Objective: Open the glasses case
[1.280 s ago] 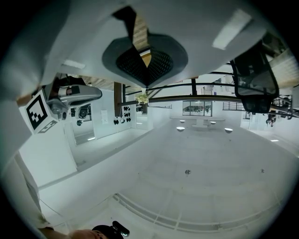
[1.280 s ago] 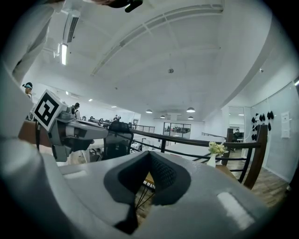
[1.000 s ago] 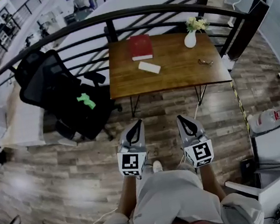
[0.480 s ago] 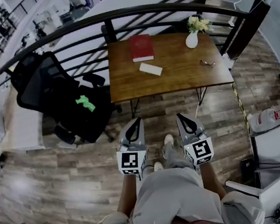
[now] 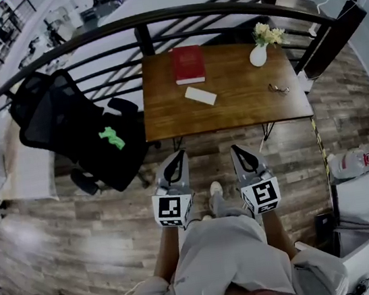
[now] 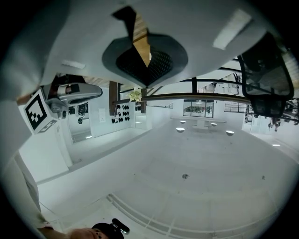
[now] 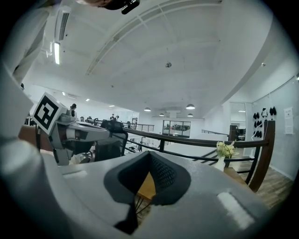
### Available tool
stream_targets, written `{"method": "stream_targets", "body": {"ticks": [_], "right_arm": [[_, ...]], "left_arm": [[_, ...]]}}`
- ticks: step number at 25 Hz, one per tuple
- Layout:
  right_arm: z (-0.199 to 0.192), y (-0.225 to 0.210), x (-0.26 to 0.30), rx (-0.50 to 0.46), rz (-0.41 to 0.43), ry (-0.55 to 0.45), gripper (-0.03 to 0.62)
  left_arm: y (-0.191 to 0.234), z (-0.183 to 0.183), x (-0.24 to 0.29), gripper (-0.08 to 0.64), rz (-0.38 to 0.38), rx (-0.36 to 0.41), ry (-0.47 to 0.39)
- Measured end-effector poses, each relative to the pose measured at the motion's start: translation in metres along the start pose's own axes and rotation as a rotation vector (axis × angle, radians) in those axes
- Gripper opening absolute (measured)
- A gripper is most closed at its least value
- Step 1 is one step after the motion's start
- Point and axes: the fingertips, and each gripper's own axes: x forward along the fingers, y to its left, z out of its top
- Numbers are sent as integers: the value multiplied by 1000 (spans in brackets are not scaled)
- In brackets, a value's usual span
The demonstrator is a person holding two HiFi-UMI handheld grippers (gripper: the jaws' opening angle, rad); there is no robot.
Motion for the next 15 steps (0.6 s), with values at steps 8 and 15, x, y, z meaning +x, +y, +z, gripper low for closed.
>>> {"method": "stream_targets", "body": {"ticks": [8, 15], "right_arm": [[5, -46, 49, 11, 38, -14, 3], [7, -81, 88, 14, 85, -22, 3]], "left_arm": [[17, 6, 56, 20, 42, 8, 13], [31, 10, 97, 20, 97, 27, 27]]}}
